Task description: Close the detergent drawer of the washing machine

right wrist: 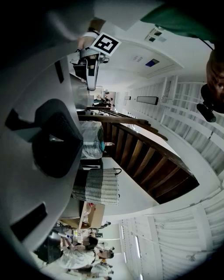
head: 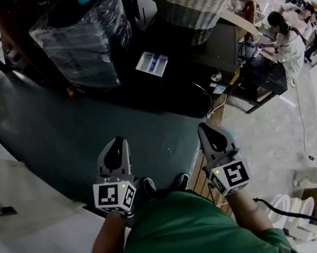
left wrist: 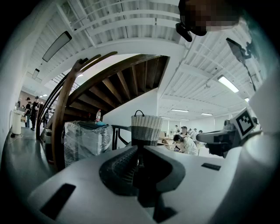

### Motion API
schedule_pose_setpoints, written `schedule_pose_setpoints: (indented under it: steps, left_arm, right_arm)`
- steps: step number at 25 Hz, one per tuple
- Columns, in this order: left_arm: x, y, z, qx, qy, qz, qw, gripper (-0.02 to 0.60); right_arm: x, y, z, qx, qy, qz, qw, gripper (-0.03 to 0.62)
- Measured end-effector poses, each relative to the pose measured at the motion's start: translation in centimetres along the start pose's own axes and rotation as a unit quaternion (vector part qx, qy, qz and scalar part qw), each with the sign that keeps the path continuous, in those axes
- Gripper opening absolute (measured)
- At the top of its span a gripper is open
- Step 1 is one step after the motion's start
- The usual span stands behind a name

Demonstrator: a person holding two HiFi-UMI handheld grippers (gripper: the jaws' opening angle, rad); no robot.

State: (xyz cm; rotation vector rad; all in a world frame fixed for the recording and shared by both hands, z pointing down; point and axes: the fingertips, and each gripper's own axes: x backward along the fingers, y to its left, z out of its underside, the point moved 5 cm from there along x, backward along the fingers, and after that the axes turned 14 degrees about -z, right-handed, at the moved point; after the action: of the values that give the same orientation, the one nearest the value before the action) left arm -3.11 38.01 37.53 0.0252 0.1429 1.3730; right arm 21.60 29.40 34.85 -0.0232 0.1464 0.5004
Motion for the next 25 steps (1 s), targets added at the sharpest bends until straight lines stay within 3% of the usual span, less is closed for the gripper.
schedule_pose_setpoints:
  steps: [17,25]
  left_arm:
    - [-0.6,-5.1,1.2,-0.014,-0.009,-0.035,0.9992,0.052]
    - [-0.9,-4.6,1.1,-0.028,-0.011,-0.055,0.998,0.034]
  right_arm:
    - [4.2,-4.1,1.7,-0.004,-0.016,-0.024,1.0,0.015]
    - [3.4,-5.9,2.7,-0.028,-0.02,-0.042,0.999,0.015]
